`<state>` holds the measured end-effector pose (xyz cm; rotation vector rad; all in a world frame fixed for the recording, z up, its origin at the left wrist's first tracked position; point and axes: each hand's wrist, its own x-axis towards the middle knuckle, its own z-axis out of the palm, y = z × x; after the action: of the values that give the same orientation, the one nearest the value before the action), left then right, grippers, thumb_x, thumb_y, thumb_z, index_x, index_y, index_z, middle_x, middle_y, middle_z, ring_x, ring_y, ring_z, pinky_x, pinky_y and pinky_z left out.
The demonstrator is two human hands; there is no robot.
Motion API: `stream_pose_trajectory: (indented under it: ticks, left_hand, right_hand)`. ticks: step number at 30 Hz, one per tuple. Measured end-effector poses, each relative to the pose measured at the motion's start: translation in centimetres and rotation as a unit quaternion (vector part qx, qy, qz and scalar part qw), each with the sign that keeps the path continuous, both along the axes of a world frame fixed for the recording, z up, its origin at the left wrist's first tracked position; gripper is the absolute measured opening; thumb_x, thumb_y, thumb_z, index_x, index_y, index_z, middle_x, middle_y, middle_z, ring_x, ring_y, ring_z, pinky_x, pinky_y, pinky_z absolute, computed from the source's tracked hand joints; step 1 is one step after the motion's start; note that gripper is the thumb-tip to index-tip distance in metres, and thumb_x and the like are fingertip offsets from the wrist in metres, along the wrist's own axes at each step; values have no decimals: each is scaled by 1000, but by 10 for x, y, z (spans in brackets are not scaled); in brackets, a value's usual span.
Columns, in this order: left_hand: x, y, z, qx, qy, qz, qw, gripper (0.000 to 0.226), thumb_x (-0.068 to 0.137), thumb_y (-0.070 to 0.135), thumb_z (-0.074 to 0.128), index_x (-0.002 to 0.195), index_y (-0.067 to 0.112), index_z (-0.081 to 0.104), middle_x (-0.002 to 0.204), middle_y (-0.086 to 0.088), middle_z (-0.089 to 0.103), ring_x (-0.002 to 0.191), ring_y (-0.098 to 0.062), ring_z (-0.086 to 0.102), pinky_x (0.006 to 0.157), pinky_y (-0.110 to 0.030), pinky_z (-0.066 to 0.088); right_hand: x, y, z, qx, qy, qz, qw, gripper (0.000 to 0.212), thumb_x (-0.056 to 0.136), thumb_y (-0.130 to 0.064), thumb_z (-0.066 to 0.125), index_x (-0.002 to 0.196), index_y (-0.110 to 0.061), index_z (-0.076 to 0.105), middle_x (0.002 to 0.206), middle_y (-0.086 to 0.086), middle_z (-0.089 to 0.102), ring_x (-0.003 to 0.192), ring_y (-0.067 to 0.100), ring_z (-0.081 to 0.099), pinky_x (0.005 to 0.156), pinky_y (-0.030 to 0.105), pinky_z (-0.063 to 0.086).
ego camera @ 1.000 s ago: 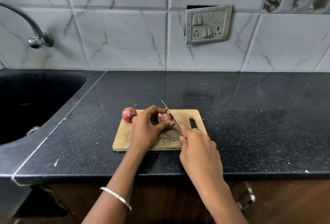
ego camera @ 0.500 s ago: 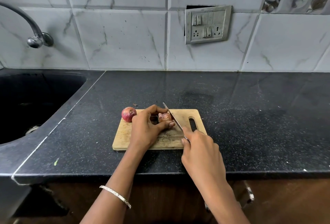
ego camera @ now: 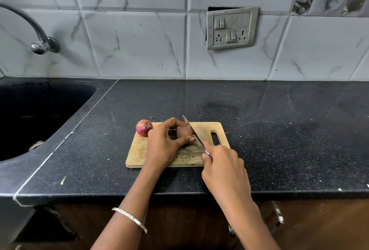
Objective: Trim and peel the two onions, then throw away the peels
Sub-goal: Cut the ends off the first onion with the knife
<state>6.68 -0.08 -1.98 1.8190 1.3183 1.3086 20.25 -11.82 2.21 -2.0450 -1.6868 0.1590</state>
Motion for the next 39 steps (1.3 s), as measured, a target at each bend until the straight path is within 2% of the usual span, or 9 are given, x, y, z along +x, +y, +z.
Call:
stream_pose_trajectory:
  ticks: [7, 14, 17, 20, 25, 27, 32, 34, 39]
  left_hand:
    - [0, -1, 1, 0, -4, -4, 1000, 39, 61, 34, 95, 94, 30, 75, 88, 11, 77, 84, -6, 73, 82, -40, 62]
    - [1, 0, 0, -1, 6, 2, 1000, 38, 62, 37, 95, 94, 33, 74, 87, 12, 75, 84, -8, 72, 81, -41, 61]
    - [0, 0, 1, -1, 5, -2, 1000, 38, 62, 34, 95, 93, 32, 73, 87, 12, 76, 83, -8, 73, 81, -40, 61]
    - [0, -2, 2, 0, 0, 0, 1000, 38, 62, 32, 95, 93, 30, 74, 88, 11, 76, 83, -7, 72, 81, -38, 61]
    - [1, -3, 1, 8, 5, 0, 1000, 38, 61, 36, 95, 92, 34, 73, 87, 14, 75, 84, -10, 72, 79, -42, 61]
    - [0, -3, 1, 7, 5, -6, 1000, 39, 61, 34, 95, 92, 32, 73, 87, 13, 75, 84, -11, 72, 81, -42, 60]
    - [0, -4, 3, 6, 7, -16, 1000, 40, 60, 32, 96, 93, 28, 73, 89, 11, 76, 85, -14, 72, 84, -41, 59]
    - [0, -6, 5, 9, 8, -16, 1000, 40, 61, 31, 96, 93, 27, 72, 87, 11, 75, 85, -14, 71, 82, -39, 58]
    - [1, -8, 6, 16, 10, -22, 1000, 41, 62, 32, 95, 94, 26, 70, 90, 11, 73, 86, -14, 69, 80, -36, 56]
  right_hand:
    - [-13, 22, 13, -18, -3, -12, 1000, 15, 102, -21, 54, 114, -19, 61, 112, 6, 65, 103, 32, 65, 66, 34, 38]
    - [-4, -7, 10, -15, -17, -11, 1000, 37, 103, -27, 51, 139, -33, 54, 121, 0, 66, 109, 27, 65, 72, 34, 47]
    - [-11, 10, 17, -29, -14, -20, 999, 19, 101, -23, 54, 119, -23, 61, 114, 5, 66, 105, 31, 65, 68, 34, 41]
    - [-16, 20, 20, -34, -9, -15, 999, 13, 100, -22, 56, 112, -19, 61, 112, 6, 65, 103, 32, 65, 67, 34, 39]
    - [-5, -7, 11, -22, -15, -12, 1000, 38, 103, -27, 53, 141, -31, 54, 124, 2, 65, 110, 29, 65, 73, 35, 48]
    - [-2, -10, 11, -19, -10, -16, 1000, 42, 103, -27, 52, 145, -32, 51, 127, 2, 65, 111, 29, 64, 78, 37, 51]
    - [-13, 12, 19, -28, -8, -19, 999, 17, 101, -22, 54, 115, -21, 63, 112, 6, 65, 104, 32, 64, 68, 35, 40]
    - [-14, 16, 18, -27, -9, -15, 999, 16, 100, -21, 54, 115, -21, 62, 113, 6, 65, 104, 33, 64, 68, 35, 40]
    - [-3, -11, 7, -7, -1, -16, 1000, 42, 103, -27, 52, 145, -31, 50, 128, -2, 64, 113, 27, 64, 80, 36, 52]
